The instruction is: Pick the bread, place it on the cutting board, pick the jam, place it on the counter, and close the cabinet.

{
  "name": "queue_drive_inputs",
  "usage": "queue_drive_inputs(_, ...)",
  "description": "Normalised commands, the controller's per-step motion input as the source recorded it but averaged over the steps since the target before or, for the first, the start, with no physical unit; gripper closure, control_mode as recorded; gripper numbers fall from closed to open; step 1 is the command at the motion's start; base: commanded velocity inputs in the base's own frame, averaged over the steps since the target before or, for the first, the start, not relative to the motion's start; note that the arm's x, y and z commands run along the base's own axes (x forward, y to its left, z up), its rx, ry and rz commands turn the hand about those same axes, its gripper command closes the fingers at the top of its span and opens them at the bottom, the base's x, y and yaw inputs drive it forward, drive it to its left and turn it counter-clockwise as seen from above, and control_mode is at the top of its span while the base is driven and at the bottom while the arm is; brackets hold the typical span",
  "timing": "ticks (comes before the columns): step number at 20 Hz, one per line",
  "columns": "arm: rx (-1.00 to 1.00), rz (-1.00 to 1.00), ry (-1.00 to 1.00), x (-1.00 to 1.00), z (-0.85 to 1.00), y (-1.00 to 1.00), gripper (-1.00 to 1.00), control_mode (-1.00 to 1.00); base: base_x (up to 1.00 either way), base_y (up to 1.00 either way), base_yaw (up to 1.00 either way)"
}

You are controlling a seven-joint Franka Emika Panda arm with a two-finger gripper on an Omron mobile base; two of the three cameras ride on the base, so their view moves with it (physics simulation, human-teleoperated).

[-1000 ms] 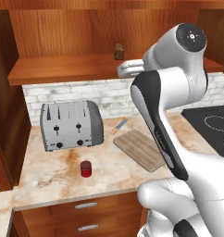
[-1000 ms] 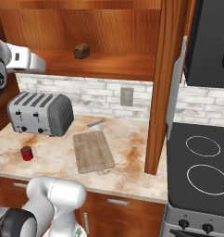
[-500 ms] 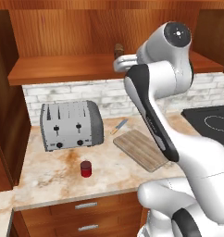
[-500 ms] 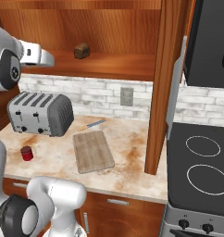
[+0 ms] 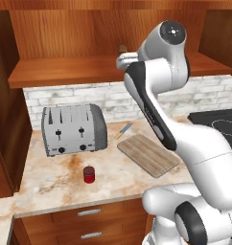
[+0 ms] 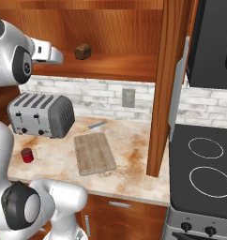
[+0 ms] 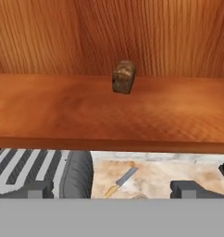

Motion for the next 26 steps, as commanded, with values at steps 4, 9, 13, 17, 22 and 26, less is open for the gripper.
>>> queue_drive_inputs(4, 0.00, -0.07, 0.00, 0.48, -0.07, -0.03, -1.00, -1.00, 0.00, 0.00, 0.00)
queue_drive_inputs(9, 0.00, -0.05, 0.00, 0.42, -0.13, 0.00, -1.00, -1.00, 0.00, 0.00, 0.00)
queue_drive_inputs(13, 0.00, -0.03, 0.00, 0.46, -0.12, 0.00, -1.00, -1.00, 0.00, 0.00, 0.00)
queue_drive_inputs(17, 0.00, 0.00, 0.00, 0.58, -0.02, 0.00, -1.00, -1.00, 0.00, 0.00, 0.00)
queue_drive_inputs(22, 0.00, 0.00, 0.00, 0.53, 0.00, 0.00, -1.00, -1.00, 0.00, 0.00, 0.00)
queue_drive_inputs(26, 0.00, 0.00, 0.00, 0.56, 0.00, 0.00, -1.00, -1.00, 0.00, 0.00, 0.00)
